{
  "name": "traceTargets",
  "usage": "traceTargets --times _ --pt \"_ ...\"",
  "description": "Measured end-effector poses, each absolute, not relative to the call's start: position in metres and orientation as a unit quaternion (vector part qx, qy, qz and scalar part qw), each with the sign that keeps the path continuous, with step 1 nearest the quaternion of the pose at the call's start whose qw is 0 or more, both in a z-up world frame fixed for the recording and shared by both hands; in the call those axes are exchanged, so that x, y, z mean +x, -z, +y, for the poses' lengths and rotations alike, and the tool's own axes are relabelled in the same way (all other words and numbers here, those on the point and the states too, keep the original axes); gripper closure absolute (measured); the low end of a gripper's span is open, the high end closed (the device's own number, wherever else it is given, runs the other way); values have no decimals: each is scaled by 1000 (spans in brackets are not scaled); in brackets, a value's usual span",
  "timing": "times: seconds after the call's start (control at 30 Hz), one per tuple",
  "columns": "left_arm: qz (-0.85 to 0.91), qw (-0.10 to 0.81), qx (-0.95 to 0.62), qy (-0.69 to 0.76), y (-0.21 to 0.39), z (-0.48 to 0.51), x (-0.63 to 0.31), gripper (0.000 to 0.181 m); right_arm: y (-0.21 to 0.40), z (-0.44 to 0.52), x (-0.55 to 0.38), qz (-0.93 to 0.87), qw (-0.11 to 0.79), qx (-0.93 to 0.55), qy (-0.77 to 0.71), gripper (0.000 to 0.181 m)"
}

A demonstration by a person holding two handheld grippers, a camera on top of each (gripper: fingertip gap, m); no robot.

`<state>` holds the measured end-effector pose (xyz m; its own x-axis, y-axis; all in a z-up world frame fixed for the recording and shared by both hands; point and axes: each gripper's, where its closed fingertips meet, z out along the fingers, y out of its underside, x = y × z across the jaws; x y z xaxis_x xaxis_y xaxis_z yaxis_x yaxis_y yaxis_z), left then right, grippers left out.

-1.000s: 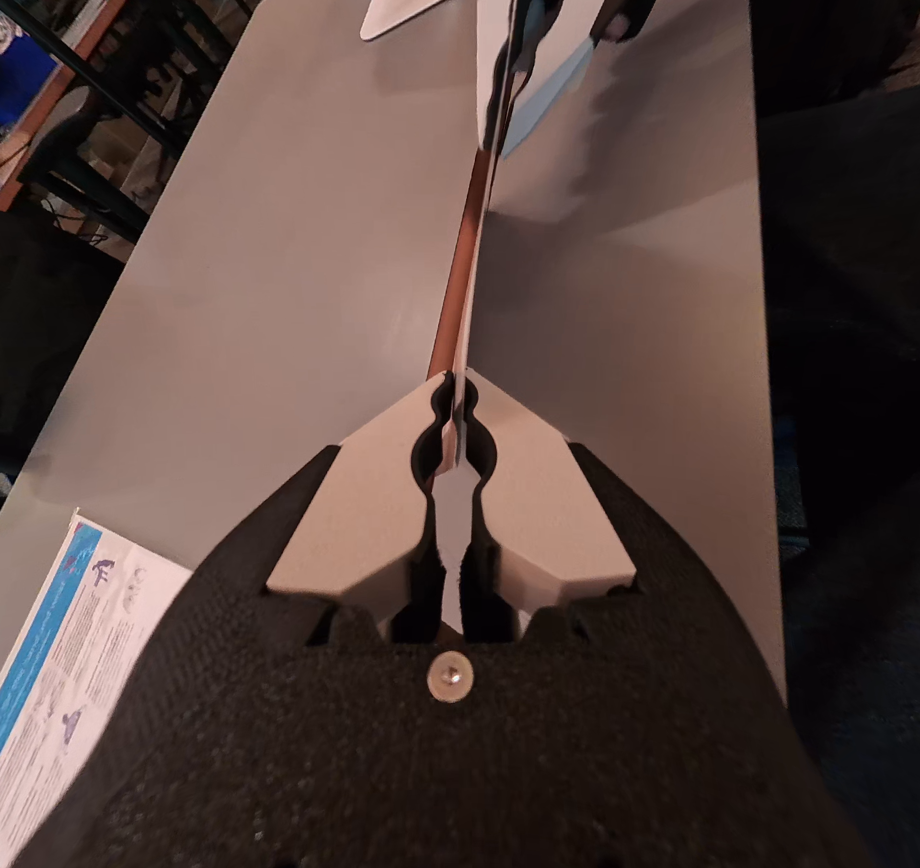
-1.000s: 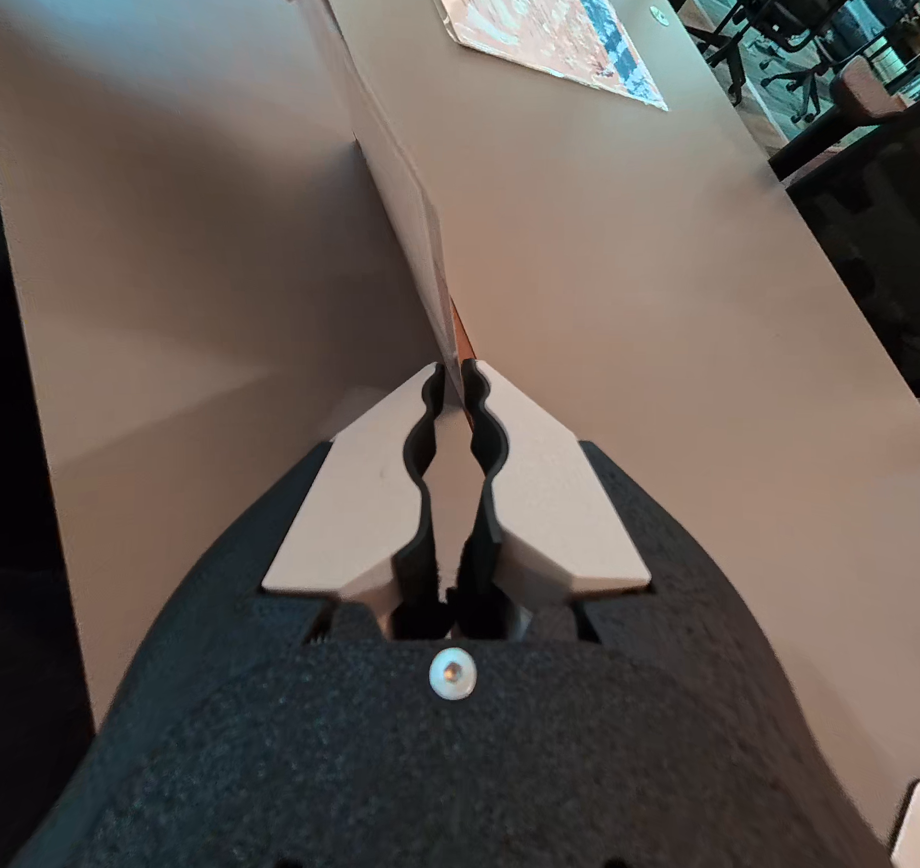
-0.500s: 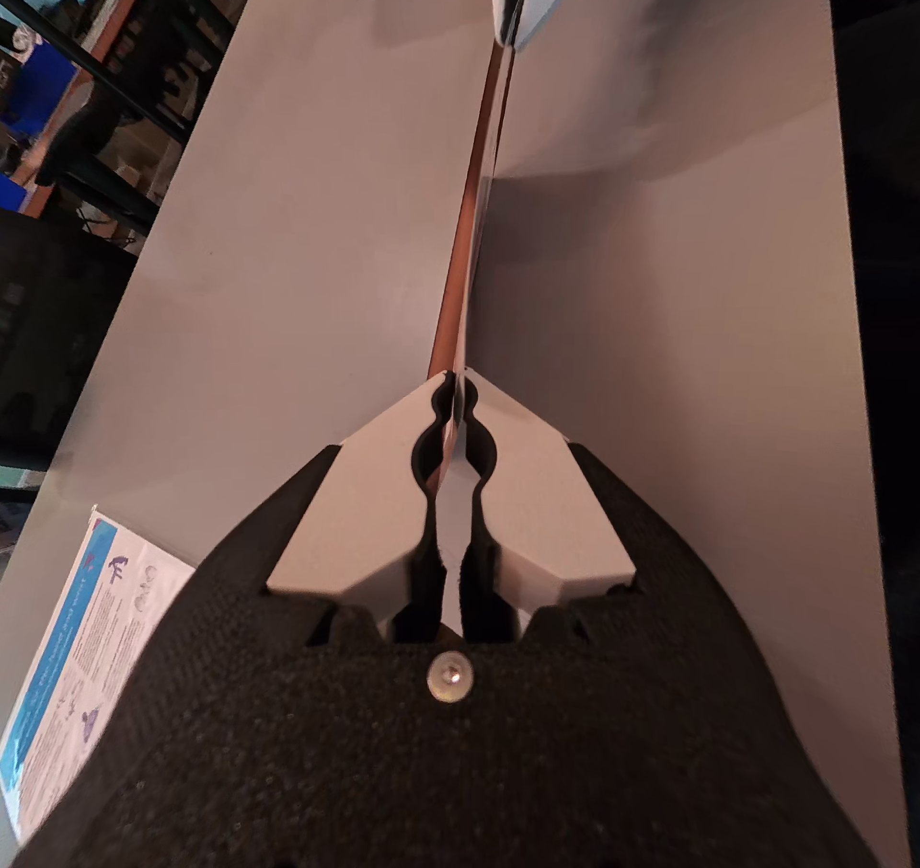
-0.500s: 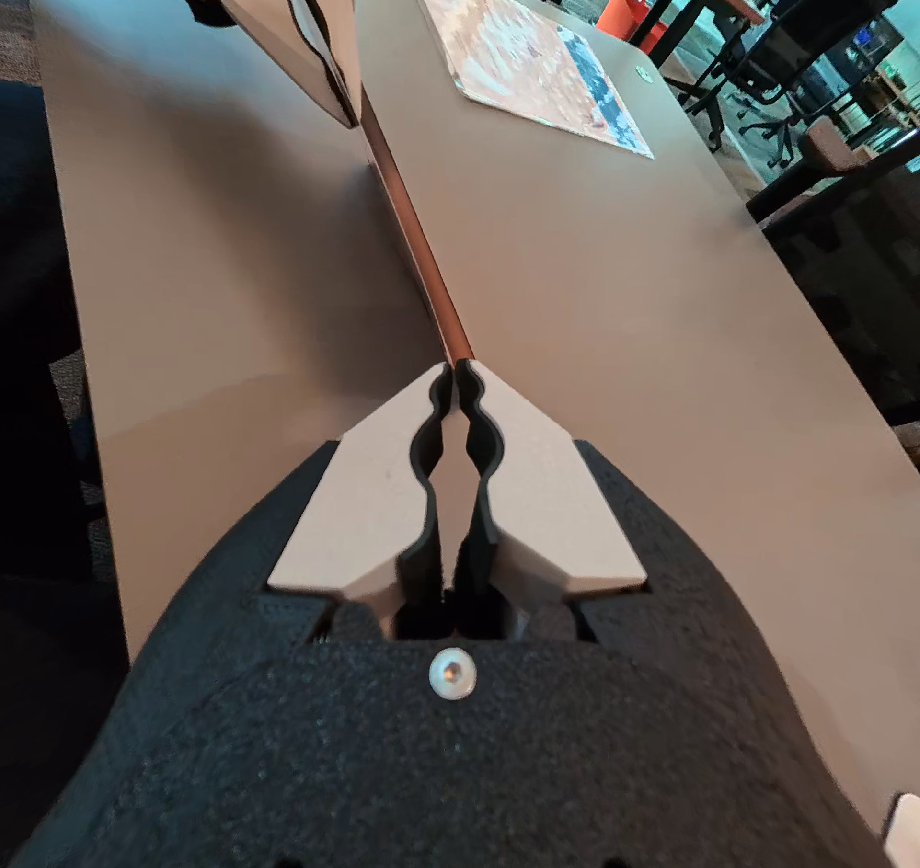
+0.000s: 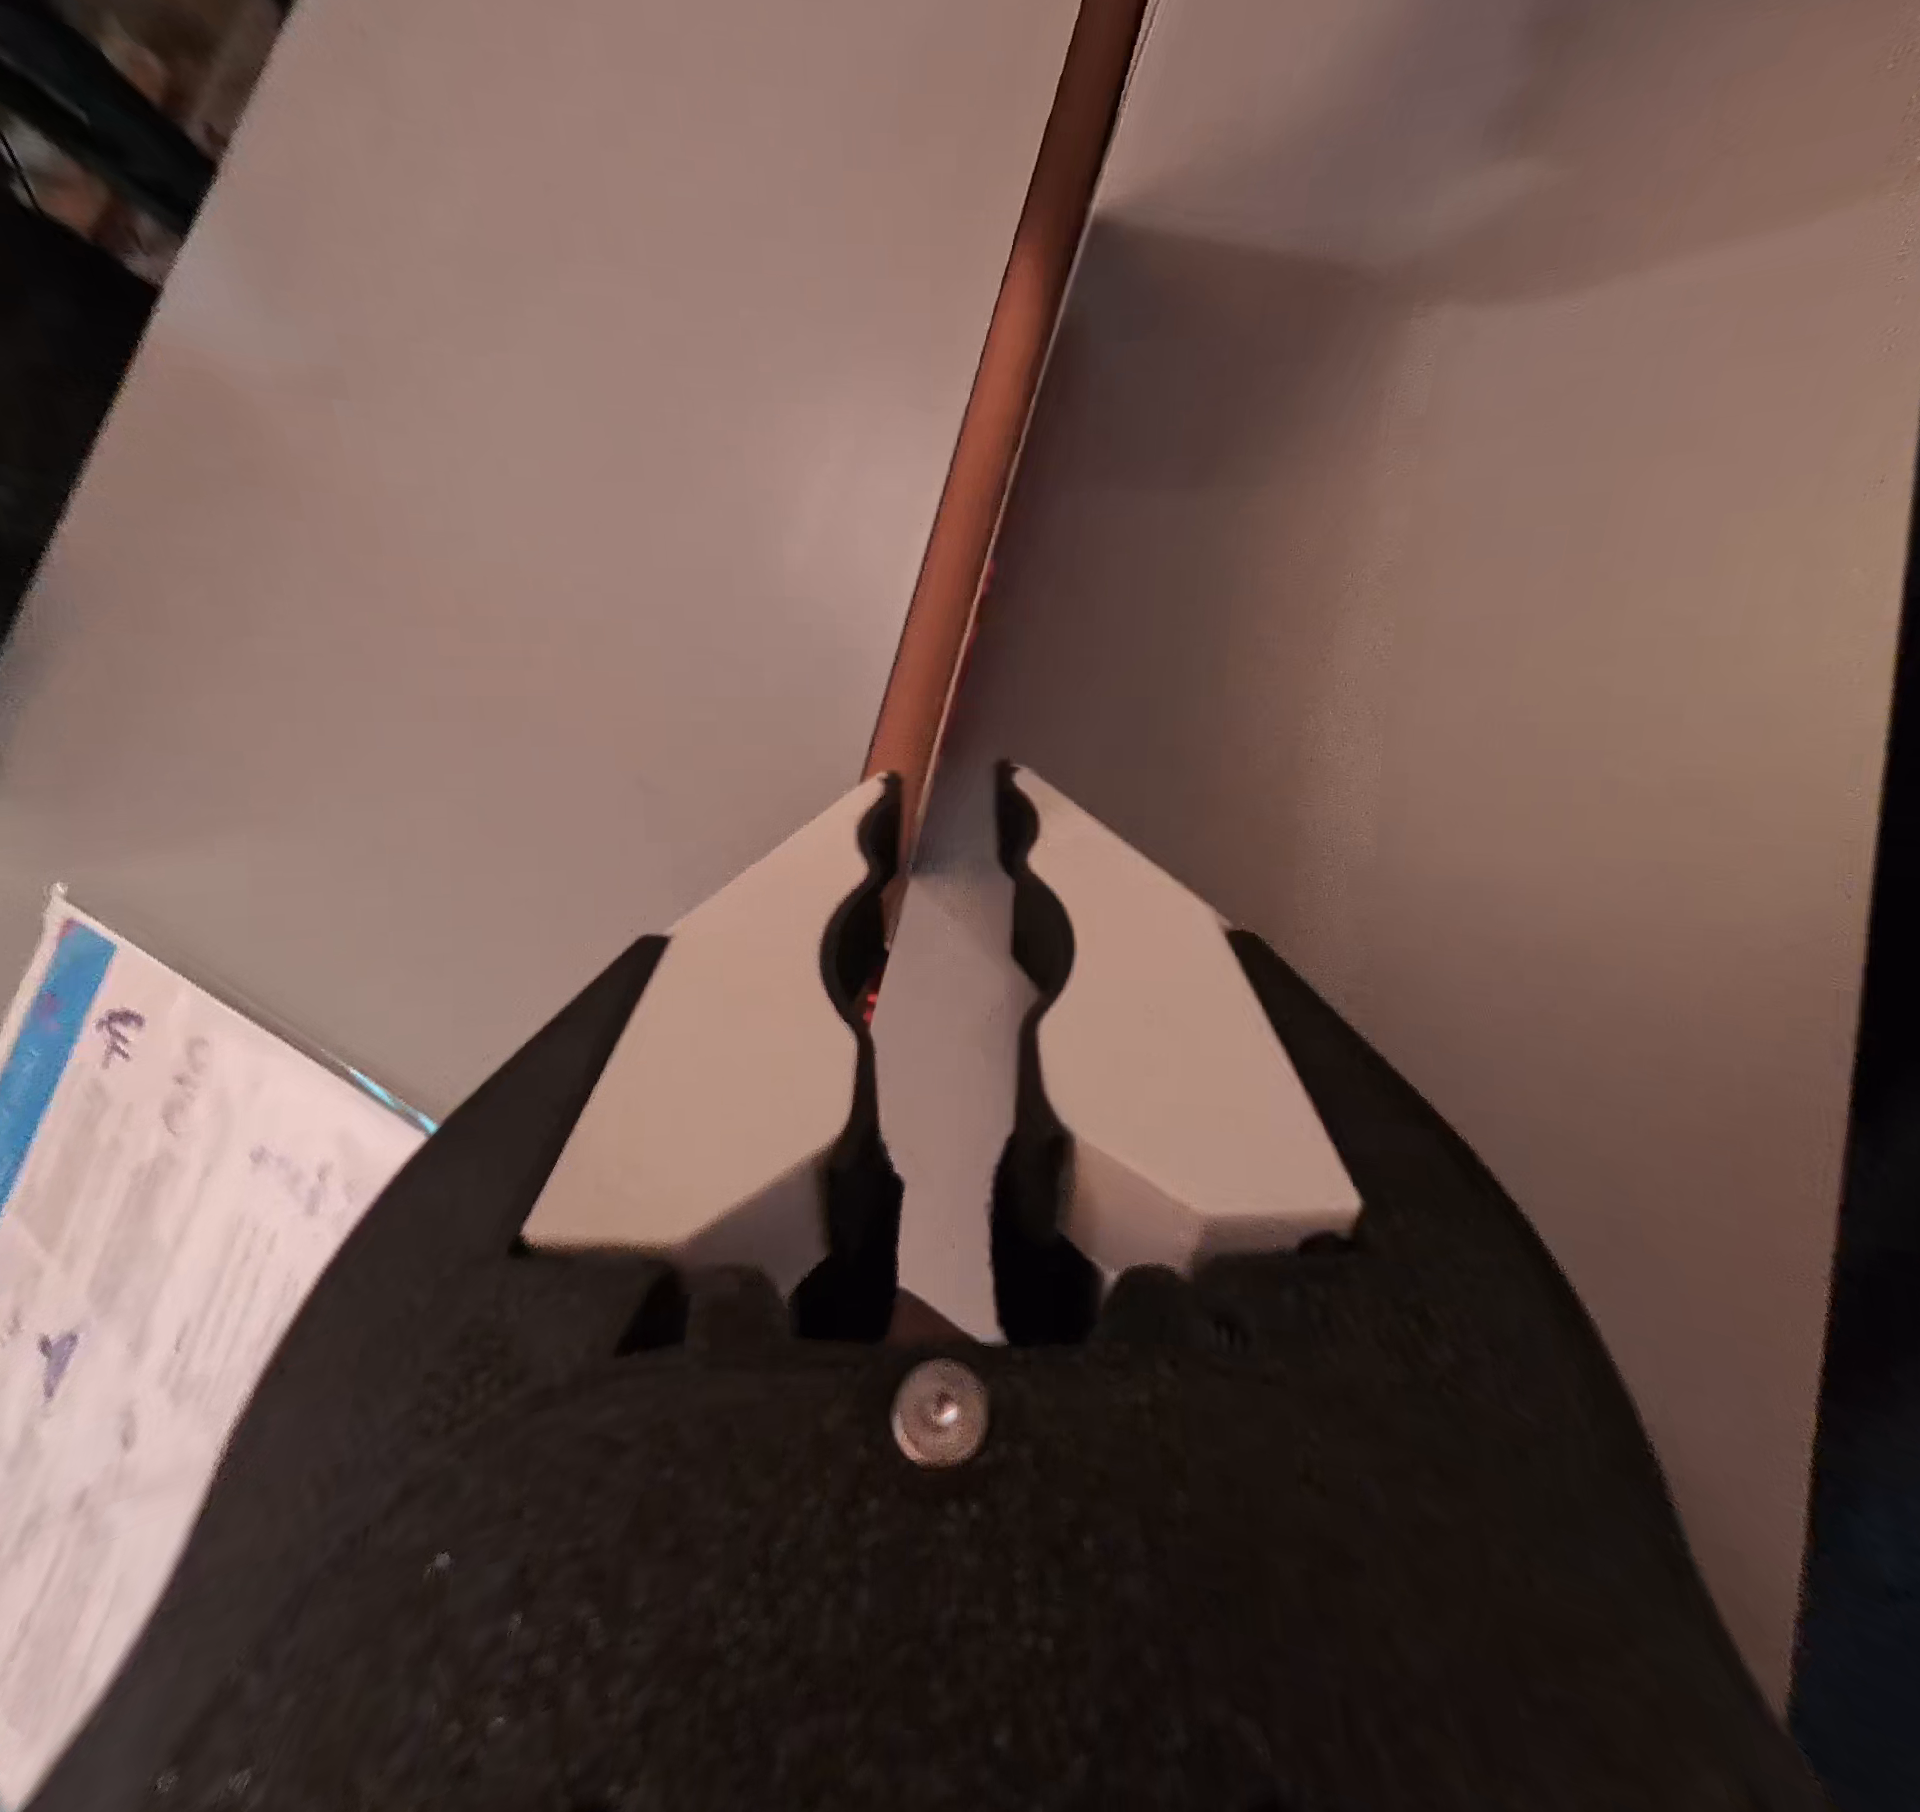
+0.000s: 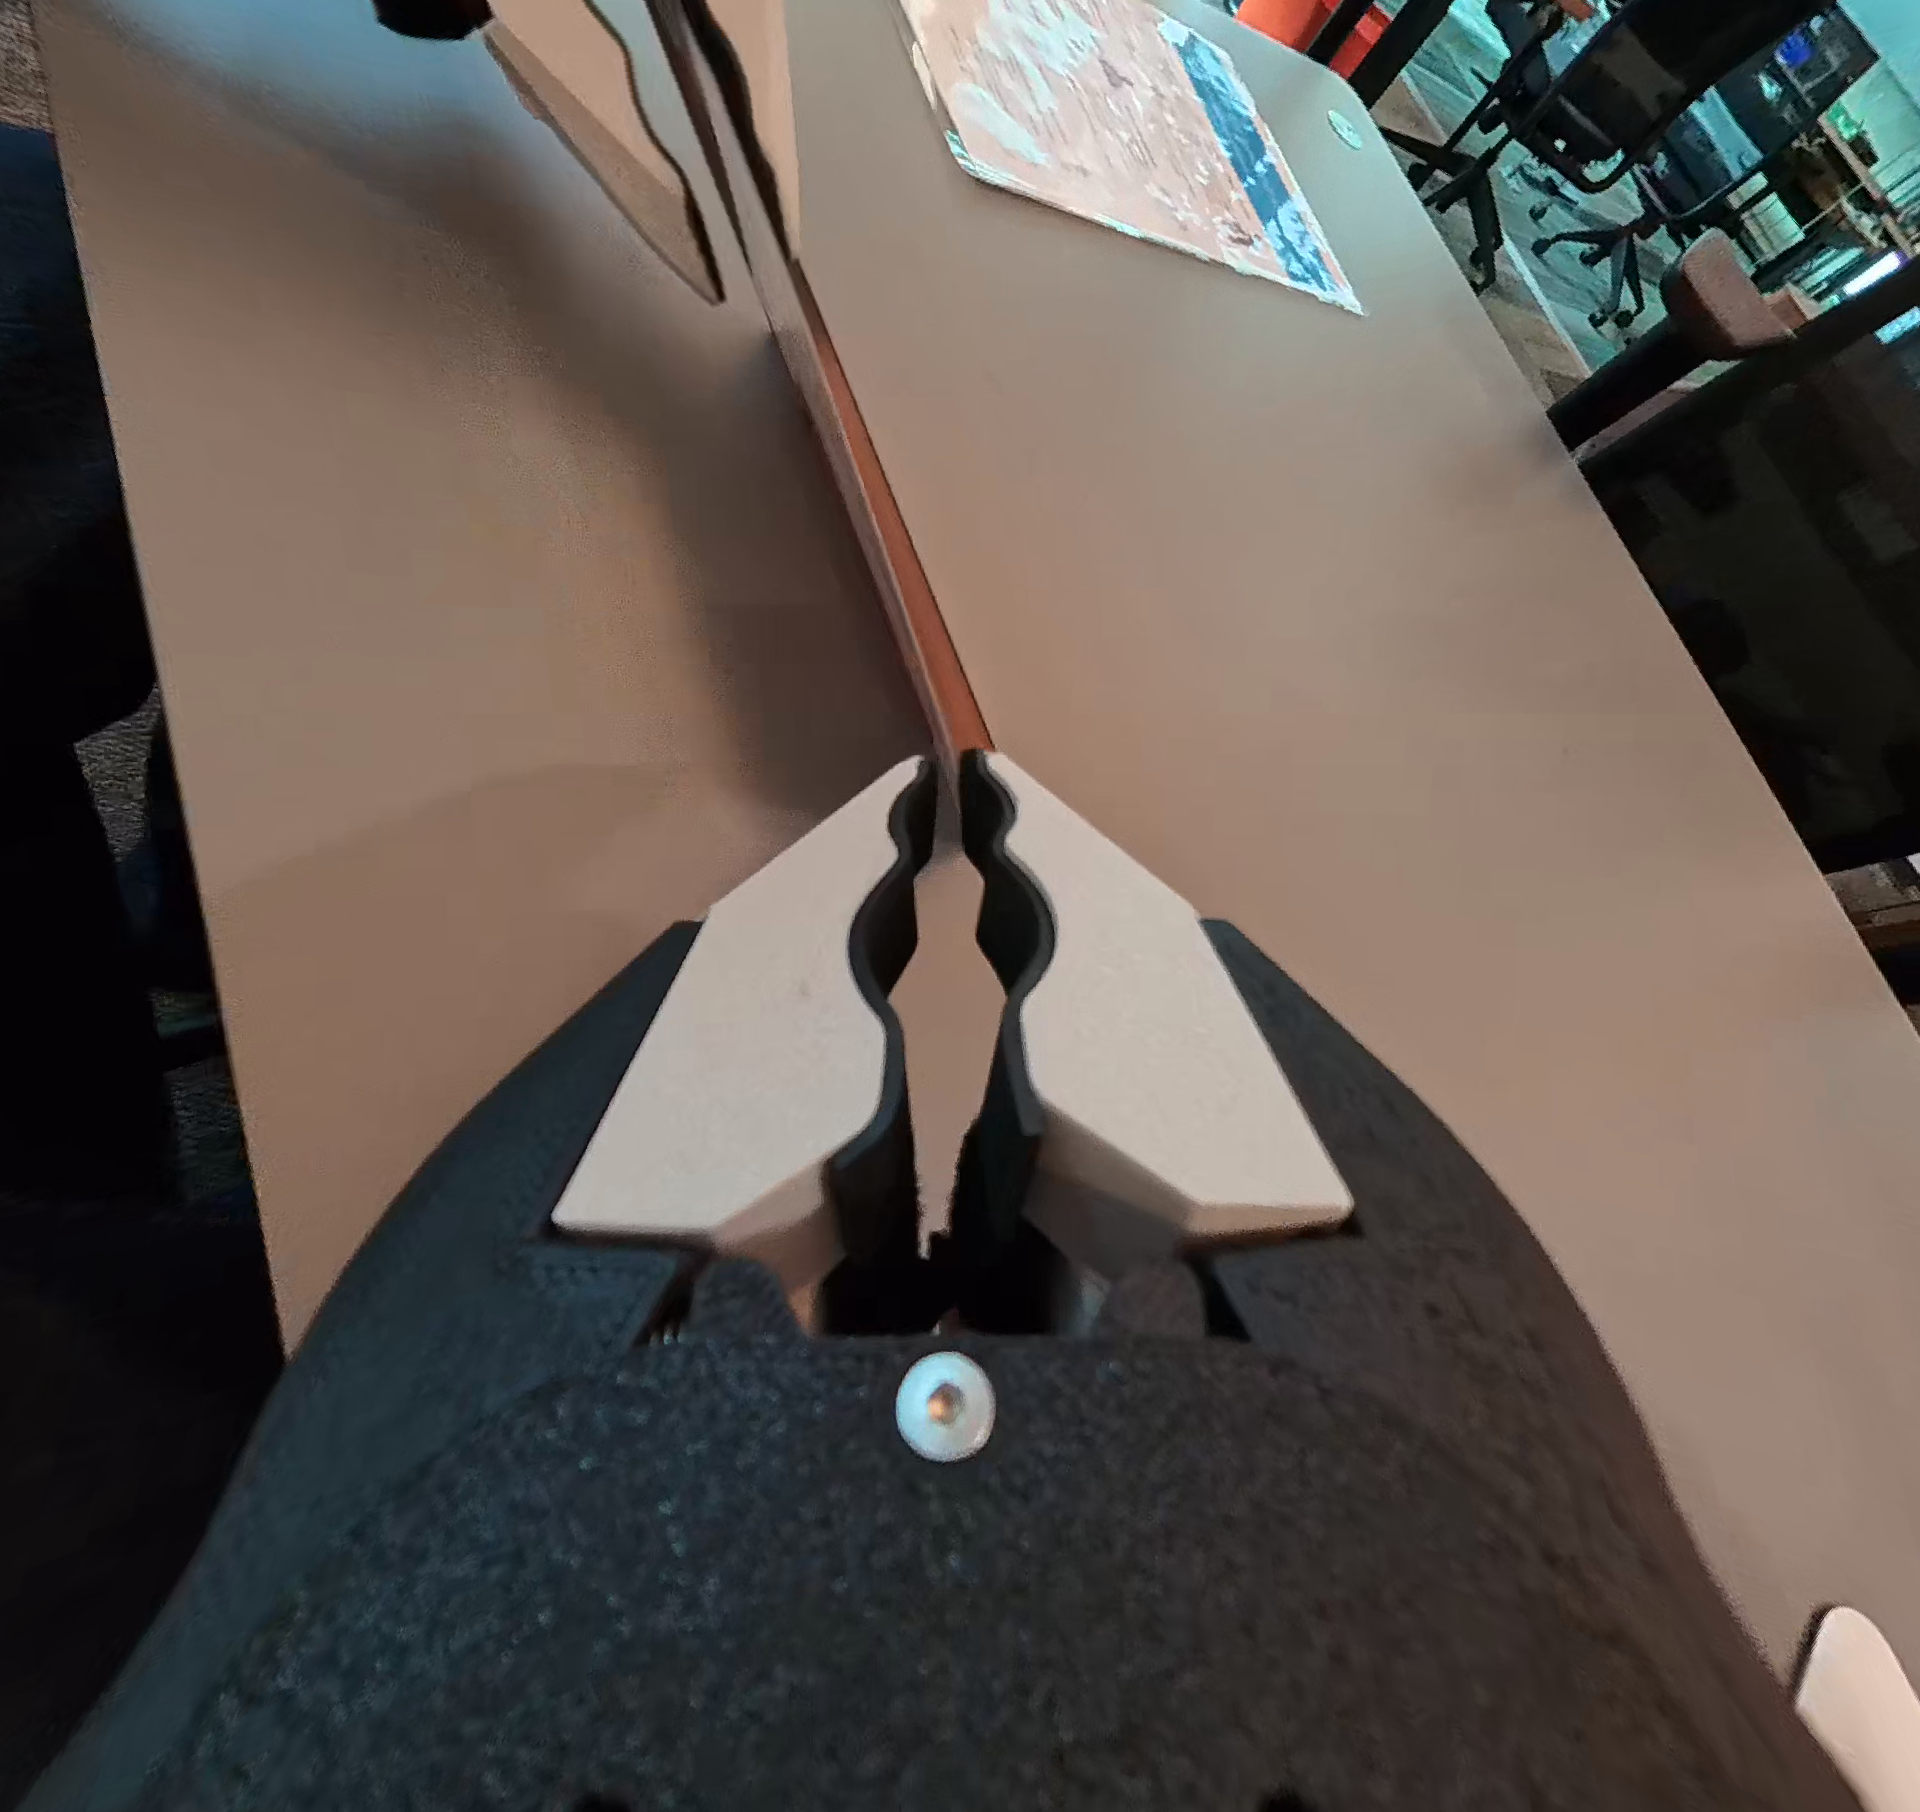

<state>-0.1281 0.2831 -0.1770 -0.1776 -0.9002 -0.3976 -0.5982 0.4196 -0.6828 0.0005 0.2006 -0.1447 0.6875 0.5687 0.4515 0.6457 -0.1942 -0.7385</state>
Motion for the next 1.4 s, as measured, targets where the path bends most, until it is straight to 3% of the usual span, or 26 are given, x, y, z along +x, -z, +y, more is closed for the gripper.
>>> traceTargets --times 0.33,0.57,0.8,1.4 --pt "674 417 -548 267 144 275 -180 156 138 185 12 -340 516 -786 13 166" --pt "503 462 -639 353 109 253 -240 156 118 152 5 -162 601 -780 -61 144" --pt "407 459 -705 356 131 236 -284 156 136 110 7 -50 606 -790 -74 143" --pt "365 440 -756 318 136 237 -296 153 131 106 -6 -56 610 -788 -63 144"
